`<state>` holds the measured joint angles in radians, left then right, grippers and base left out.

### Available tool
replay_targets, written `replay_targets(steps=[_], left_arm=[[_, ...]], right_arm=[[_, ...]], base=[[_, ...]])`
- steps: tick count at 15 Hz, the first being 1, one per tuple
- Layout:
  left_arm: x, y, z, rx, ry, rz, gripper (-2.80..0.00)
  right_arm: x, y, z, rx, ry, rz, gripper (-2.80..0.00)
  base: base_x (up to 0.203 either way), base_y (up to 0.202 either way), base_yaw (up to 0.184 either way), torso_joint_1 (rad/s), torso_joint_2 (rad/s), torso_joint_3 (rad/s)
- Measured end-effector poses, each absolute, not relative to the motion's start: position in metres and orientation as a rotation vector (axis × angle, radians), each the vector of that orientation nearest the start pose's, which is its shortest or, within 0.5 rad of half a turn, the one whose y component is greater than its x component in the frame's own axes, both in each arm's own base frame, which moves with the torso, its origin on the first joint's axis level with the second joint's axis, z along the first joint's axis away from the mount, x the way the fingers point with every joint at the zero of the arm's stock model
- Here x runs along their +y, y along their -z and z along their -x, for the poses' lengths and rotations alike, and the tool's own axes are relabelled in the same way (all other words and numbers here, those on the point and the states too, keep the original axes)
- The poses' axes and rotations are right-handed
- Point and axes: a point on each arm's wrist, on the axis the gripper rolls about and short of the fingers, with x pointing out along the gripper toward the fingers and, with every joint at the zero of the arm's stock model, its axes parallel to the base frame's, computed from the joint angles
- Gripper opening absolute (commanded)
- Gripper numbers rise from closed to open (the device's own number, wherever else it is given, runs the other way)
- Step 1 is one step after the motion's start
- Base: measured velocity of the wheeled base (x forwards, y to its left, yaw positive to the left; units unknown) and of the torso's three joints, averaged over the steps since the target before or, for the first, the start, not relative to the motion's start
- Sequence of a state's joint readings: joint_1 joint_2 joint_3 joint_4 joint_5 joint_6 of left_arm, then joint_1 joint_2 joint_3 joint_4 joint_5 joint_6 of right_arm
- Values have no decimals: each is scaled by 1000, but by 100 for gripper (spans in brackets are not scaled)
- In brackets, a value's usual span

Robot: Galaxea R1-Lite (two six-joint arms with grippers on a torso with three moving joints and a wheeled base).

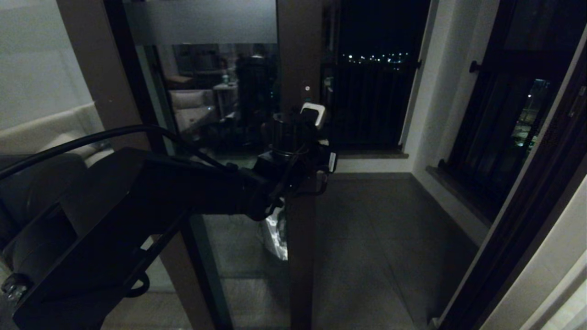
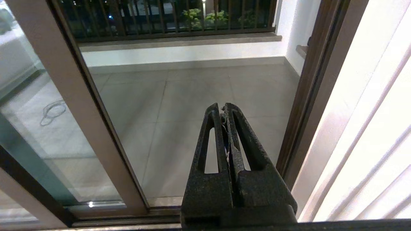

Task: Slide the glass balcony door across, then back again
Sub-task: Open the slid door

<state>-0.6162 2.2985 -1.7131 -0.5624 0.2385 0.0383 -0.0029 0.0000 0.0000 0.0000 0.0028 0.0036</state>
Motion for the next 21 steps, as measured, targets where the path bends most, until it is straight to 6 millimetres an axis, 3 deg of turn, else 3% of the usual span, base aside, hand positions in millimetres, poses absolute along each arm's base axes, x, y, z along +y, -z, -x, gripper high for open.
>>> replay_targets(steps=[10,21], left_arm=[[-242,-188,-411,29,304,-51,-280],[-186,-188,-424,-23,185,-38,-280]], right_arm=[[0,-75,23,0,0,-3,-280],[0,-75,23,0,0,-3,-280]], base=[[0,0,0,0,0,0],[0,0,0,0,0,0]])
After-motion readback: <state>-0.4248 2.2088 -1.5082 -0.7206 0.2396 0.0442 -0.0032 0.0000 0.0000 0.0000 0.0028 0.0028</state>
